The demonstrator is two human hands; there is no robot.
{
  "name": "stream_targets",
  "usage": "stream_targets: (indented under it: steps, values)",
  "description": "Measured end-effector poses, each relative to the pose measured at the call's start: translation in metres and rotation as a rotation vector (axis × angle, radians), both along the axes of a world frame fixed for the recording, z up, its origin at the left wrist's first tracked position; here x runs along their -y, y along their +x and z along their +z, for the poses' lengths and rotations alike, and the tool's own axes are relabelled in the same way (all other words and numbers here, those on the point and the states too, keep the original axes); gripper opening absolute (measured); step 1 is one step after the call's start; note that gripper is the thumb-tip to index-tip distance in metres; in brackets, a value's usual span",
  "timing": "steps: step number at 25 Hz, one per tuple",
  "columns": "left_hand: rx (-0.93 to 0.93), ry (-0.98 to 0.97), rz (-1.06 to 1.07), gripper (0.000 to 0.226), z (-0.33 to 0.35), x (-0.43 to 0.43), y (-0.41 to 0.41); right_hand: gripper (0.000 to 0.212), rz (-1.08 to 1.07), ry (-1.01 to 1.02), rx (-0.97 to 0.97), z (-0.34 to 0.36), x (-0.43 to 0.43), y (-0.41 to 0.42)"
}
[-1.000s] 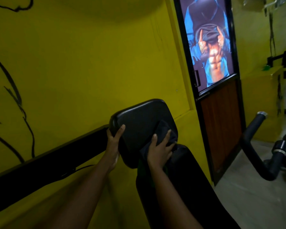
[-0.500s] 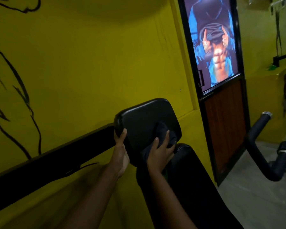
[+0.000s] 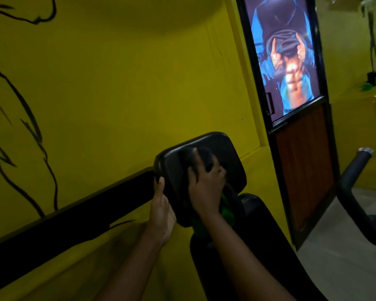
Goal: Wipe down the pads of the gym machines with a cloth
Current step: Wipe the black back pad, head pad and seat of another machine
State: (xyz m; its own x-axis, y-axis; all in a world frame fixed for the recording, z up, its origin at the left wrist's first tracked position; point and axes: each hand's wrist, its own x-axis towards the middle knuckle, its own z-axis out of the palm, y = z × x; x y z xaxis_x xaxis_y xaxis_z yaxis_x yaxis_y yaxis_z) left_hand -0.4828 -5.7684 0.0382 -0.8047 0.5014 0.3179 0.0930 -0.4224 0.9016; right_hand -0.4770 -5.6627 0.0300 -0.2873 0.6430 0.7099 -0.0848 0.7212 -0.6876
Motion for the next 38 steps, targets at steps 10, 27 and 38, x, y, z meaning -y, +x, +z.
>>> stream_targets:
  steps: [10,27,38]
  values:
    - [0.084,0.0,0.095,0.047,0.004,0.02,0.004,0.045,0.093,0.515,0.095,0.031,0.019,0.001]
    - [0.016,-0.023,0.141,0.049,-0.004,-0.012,0.007,0.044,0.281,0.28,-0.039,0.004,-0.014,-0.001]
    - [0.049,-0.033,0.182,0.068,-0.008,-0.012,-0.006,0.045,0.021,-0.458,0.113,-0.034,-0.037,0.009]
